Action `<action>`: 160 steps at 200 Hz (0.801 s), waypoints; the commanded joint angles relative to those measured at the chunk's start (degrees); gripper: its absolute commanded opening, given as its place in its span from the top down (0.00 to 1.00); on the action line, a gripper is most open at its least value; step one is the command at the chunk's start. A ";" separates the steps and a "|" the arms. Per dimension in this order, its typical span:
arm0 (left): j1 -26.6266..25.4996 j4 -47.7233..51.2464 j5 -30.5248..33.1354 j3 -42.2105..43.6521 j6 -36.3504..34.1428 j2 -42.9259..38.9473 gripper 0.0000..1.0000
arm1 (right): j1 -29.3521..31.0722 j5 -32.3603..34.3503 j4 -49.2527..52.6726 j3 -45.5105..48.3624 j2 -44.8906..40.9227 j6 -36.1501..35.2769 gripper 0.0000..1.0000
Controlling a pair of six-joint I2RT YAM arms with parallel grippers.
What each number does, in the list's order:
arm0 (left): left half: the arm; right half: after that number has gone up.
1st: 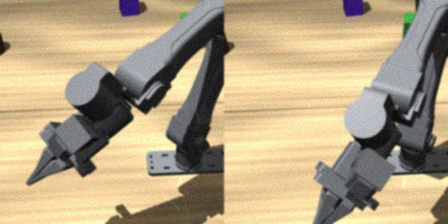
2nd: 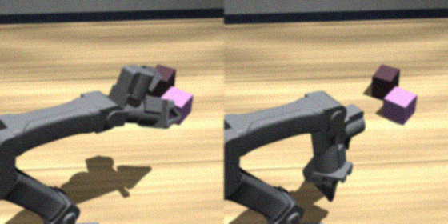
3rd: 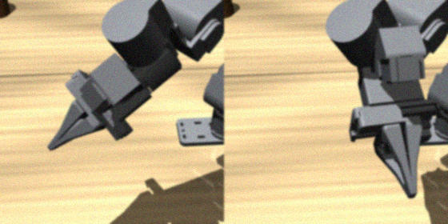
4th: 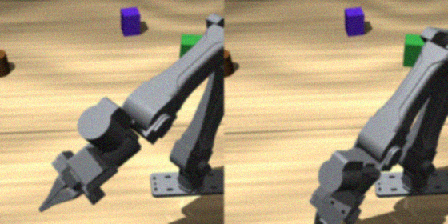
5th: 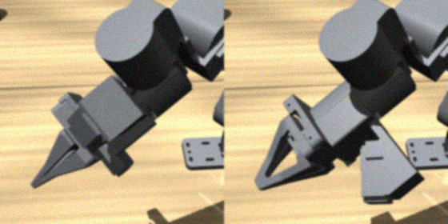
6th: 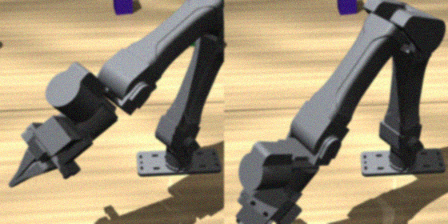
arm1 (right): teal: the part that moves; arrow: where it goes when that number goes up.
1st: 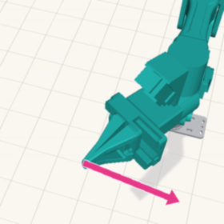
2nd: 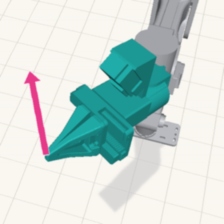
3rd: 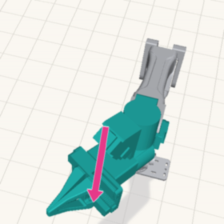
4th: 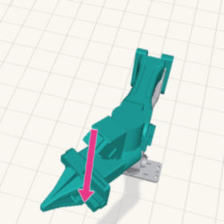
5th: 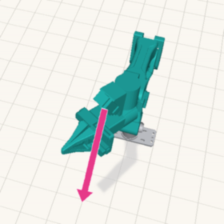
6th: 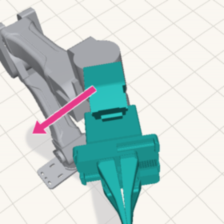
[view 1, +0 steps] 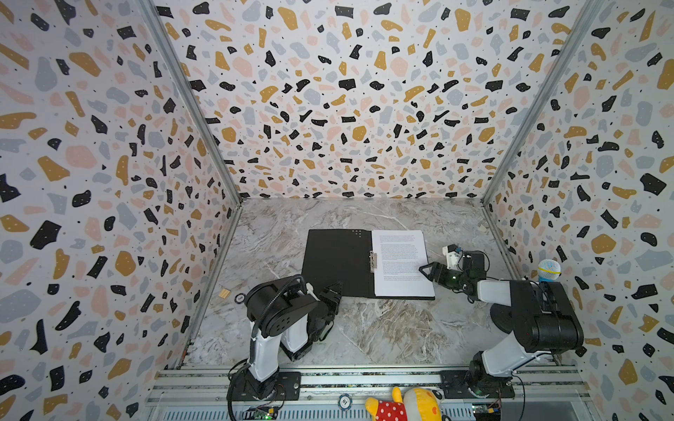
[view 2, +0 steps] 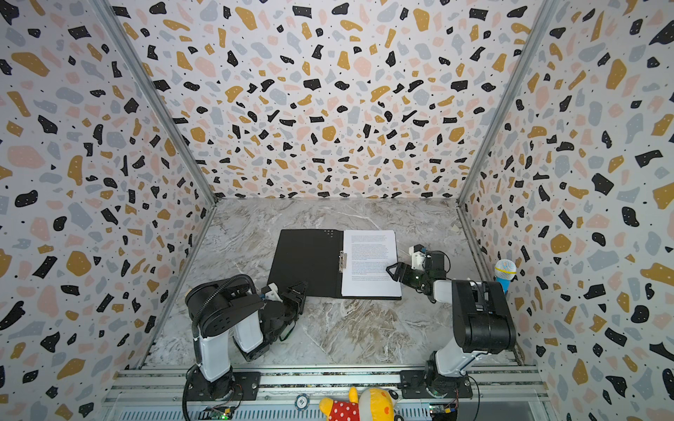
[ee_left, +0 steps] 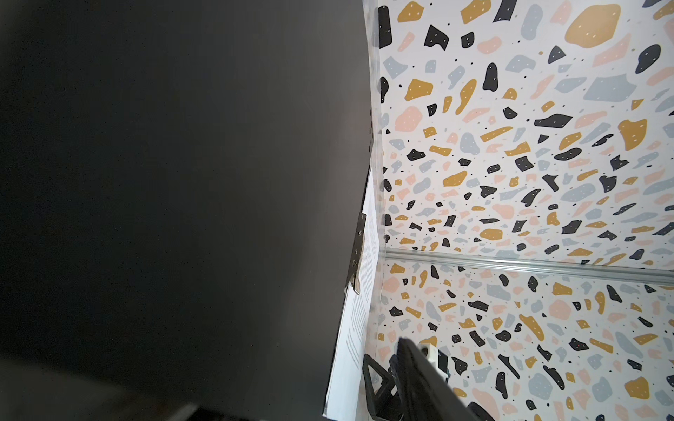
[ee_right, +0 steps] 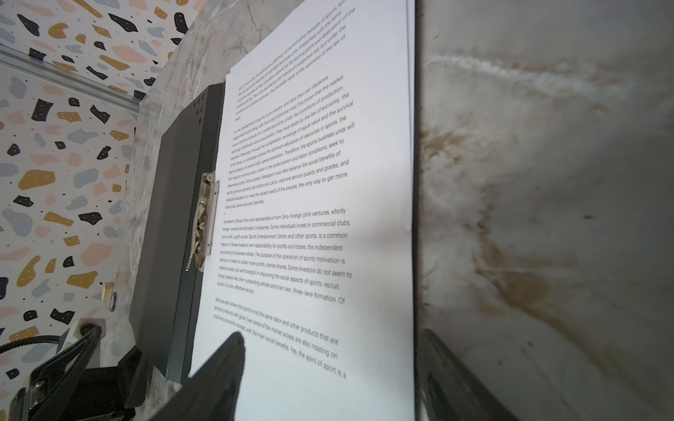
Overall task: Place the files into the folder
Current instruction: 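Grasp the black cover's near edge with the left gripper and lift it, then swing the cover over the pages with the left gripper, closing the folder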
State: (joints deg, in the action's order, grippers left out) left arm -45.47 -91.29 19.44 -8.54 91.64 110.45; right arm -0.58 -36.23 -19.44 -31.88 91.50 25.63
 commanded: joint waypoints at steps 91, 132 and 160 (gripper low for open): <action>-0.79 23.90 0.60 -10.46 -26.43 -22.91 0.82 | 1.99 2.57 11.20 0.41 2.21 -0.59 0.25; -2.73 47.41 0.40 -22.51 -40.43 -26.92 0.84 | 2.27 2.50 11.17 -0.13 2.53 -0.65 0.25; -4.65 54.45 1.39 -28.04 -46.04 -24.00 0.83 | 2.75 2.91 11.53 -0.42 2.53 -0.77 0.25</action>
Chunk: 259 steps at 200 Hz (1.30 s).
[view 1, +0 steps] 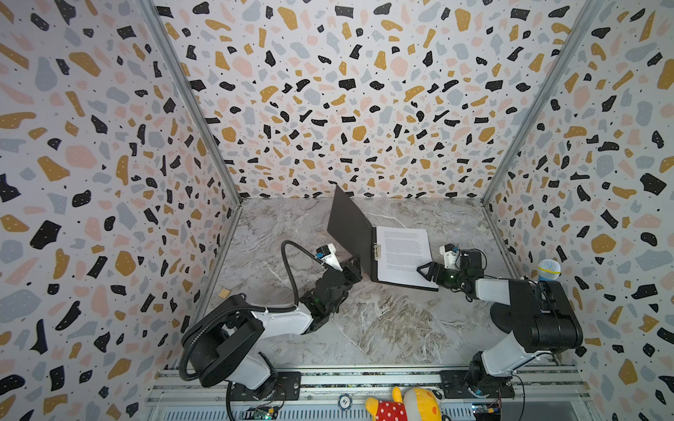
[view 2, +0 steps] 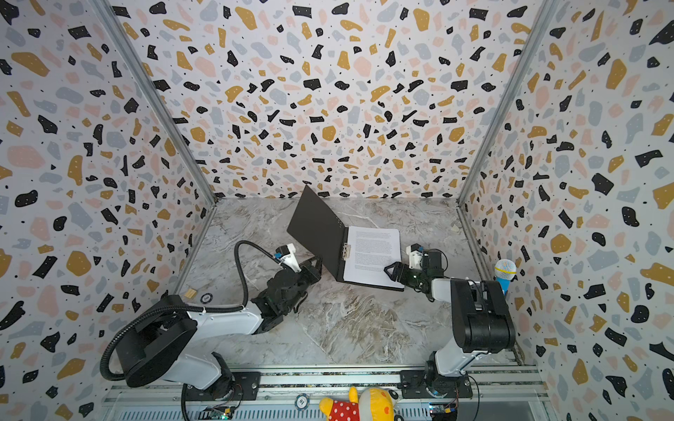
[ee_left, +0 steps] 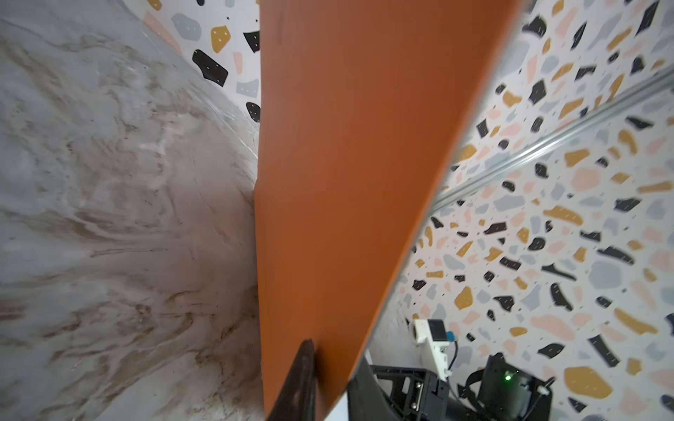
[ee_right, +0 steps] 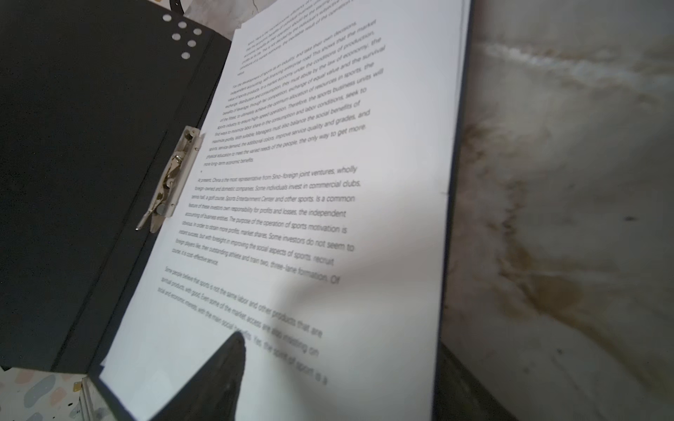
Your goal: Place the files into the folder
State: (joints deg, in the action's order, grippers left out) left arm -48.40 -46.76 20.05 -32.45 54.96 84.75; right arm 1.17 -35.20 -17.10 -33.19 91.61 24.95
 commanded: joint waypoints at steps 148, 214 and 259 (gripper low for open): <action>-15.87 37.41 11.28 -27.77 -25.39 12.14 0.29 | -3.98 6.28 15.08 -0.52 -1.46 -2.22 0.19; -11.81 36.27 12.09 -22.14 -21.28 4.12 0.07 | -5.24 9.36 16.46 -0.47 -3.77 -1.34 0.18; 1.95 34.58 -5.82 -20.13 -18.12 7.71 0.06 | -5.23 5.72 14.57 0.20 -5.87 -0.18 0.18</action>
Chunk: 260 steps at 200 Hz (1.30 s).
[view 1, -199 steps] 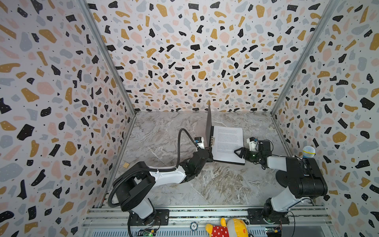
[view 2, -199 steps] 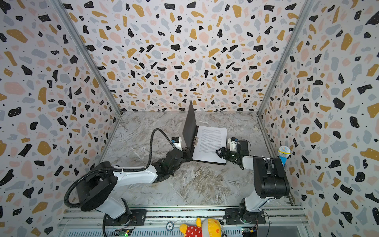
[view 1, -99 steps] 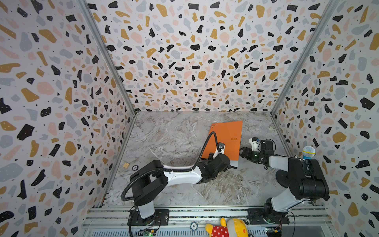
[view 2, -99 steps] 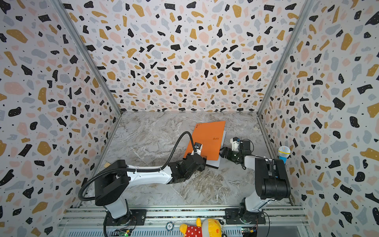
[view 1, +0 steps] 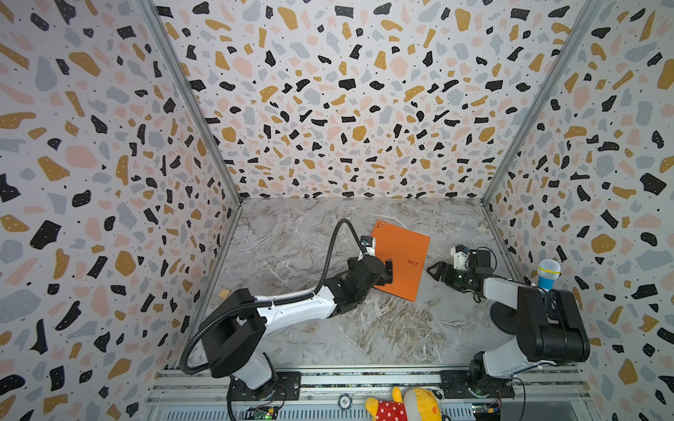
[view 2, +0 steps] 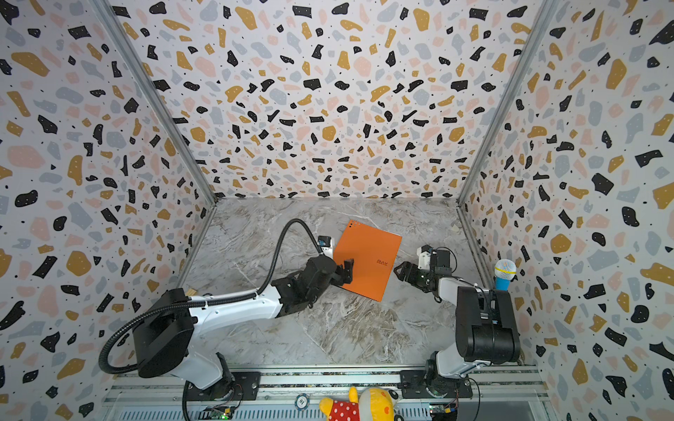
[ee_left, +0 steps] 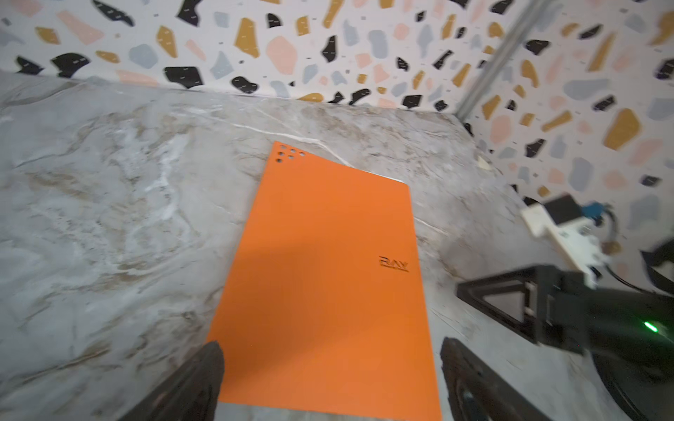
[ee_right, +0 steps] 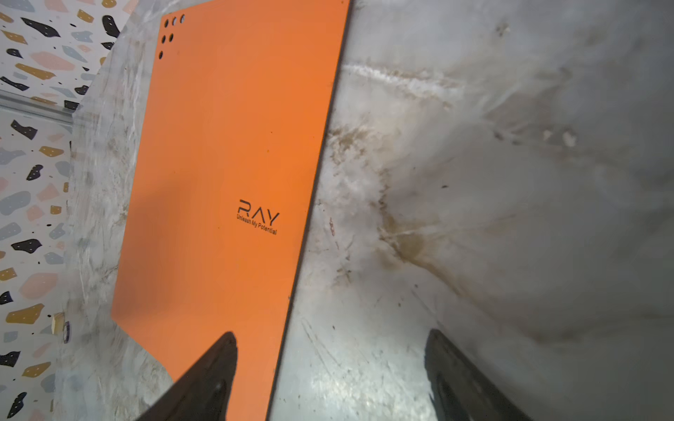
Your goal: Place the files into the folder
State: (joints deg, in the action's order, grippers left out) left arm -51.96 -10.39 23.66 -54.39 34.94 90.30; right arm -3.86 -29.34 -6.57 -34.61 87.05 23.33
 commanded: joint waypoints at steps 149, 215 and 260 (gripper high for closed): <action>11.80 -6.01 -25.07 -0.53 -1.78 17.09 0.09 | 7.26 -2.56 3.58 -8.47 10.57 3.22 0.35; 10.92 -14.55 -30.88 6.58 5.31 14.14 0.14 | 9.19 -2.65 5.83 -14.45 15.74 1.50 0.35; 6.85 -17.10 -29.81 8.80 8.83 12.72 0.14 | 10.88 -2.13 7.16 -18.41 18.39 0.43 0.33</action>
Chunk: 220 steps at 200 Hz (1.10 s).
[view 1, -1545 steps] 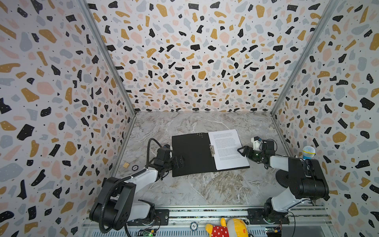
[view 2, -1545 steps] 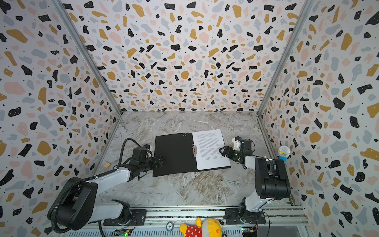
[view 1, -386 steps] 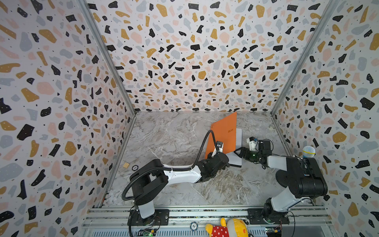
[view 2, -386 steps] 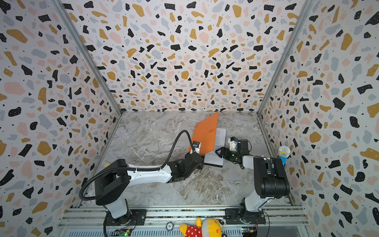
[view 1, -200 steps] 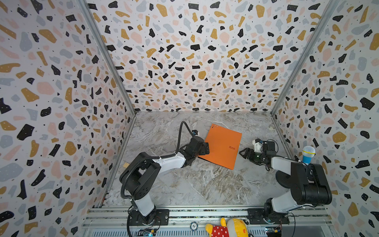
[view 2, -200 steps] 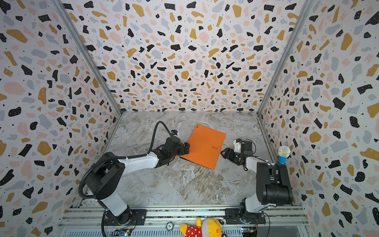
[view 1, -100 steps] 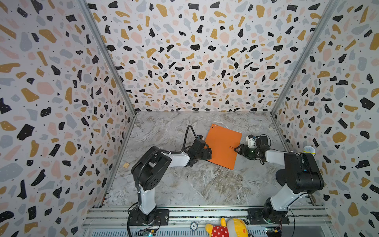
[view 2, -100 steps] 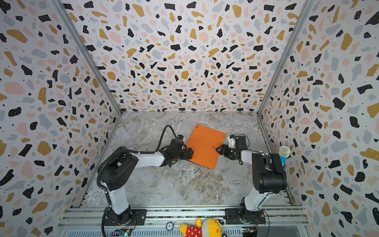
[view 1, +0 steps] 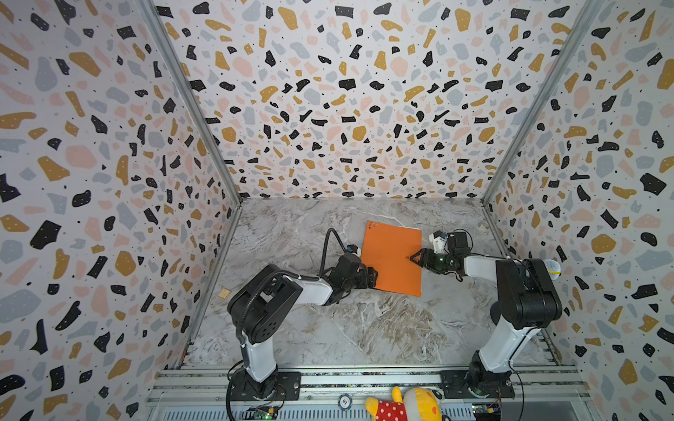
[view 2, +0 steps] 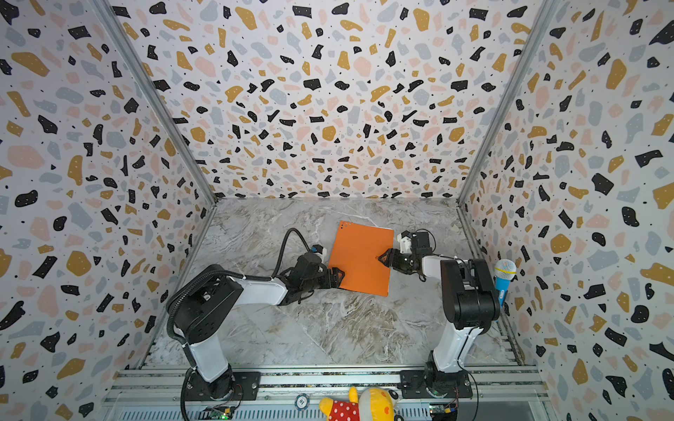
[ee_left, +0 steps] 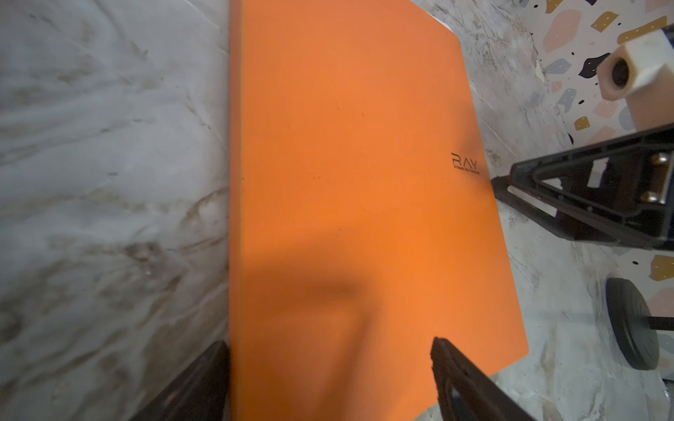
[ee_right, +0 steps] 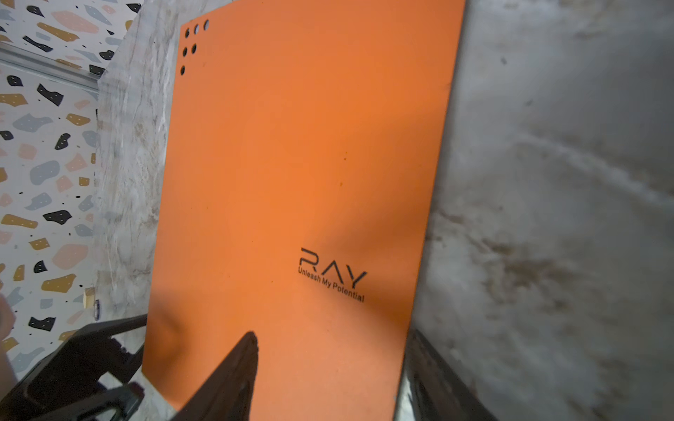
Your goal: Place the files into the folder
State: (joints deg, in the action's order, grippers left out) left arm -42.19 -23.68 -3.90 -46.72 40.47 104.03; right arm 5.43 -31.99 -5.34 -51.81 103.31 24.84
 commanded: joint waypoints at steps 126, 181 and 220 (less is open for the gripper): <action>3.45 10.95 13.82 5.77 -1.12 -19.54 0.00 | -3.65 17.63 -3.42 7.88 -19.54 -6.53 0.16; 7.29 14.14 30.46 11.84 -5.42 -31.54 0.00 | -3.61 35.08 -39.95 33.36 -34.57 -16.14 0.08; 9.66 7.51 35.80 18.61 -9.33 -41.48 0.00 | -3.42 36.50 -56.58 41.74 -30.08 -21.59 0.09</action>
State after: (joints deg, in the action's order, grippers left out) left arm -33.58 -10.61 25.04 -31.90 35.44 68.03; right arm 1.63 0.80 -44.62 -12.88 71.09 8.58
